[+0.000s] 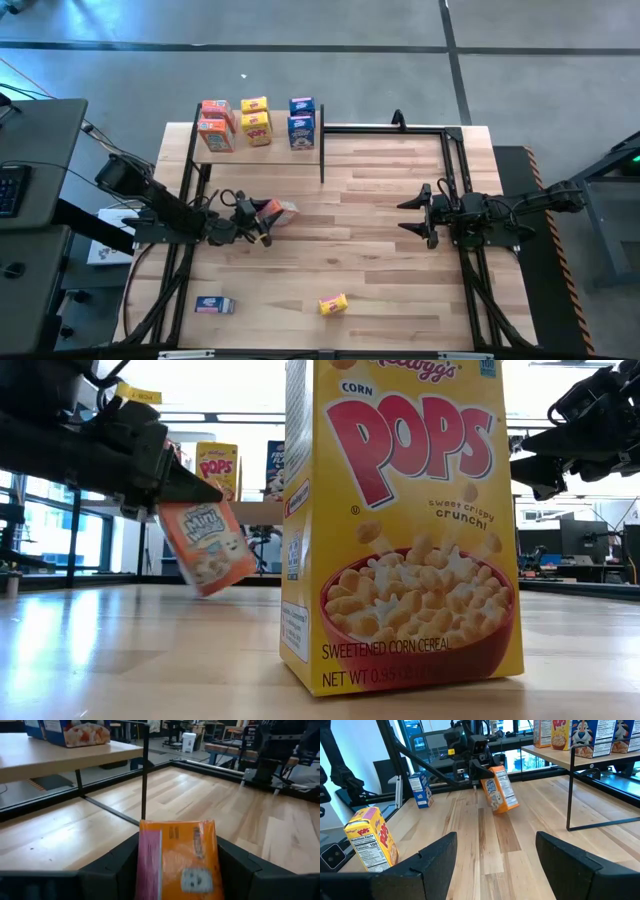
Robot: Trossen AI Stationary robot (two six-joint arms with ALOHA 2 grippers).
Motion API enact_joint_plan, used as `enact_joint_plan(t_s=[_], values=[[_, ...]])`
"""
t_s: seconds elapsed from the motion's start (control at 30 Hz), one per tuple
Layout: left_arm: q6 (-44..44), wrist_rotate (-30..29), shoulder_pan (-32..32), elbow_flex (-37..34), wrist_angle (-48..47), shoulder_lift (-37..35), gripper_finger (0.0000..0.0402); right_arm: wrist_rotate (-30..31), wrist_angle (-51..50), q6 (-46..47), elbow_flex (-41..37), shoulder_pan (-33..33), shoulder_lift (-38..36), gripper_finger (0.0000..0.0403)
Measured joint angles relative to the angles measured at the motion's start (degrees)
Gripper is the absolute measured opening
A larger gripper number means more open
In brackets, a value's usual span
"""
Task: Stack cereal on shelf
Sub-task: Put the orange cereal box on the shelf aligned with the other orange cereal boxes
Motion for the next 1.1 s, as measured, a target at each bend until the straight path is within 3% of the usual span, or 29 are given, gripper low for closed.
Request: enact_joint_plan(t_s=[0.3, 0.73, 1.1], values=[[-3.9, 2.2, 1.7, 0.1, -3.3, -0.5, 0.0196, 0.0, 0.0, 0.0, 0.0, 0.0, 0.0, 0.0264], [-0.5, 8.6, 6.8, 2.6, -3.7, -0.5, 0.0196, 0.0, 0.0, 0.0, 0.0, 0.0, 0.0, 0.0264], [-3.2, 10.6, 8.0, 2.7, -5.8, -0.5, 0.0238, 0.0, 0.0, 0.0, 0.0, 0.0, 0.0, 0.0264]])
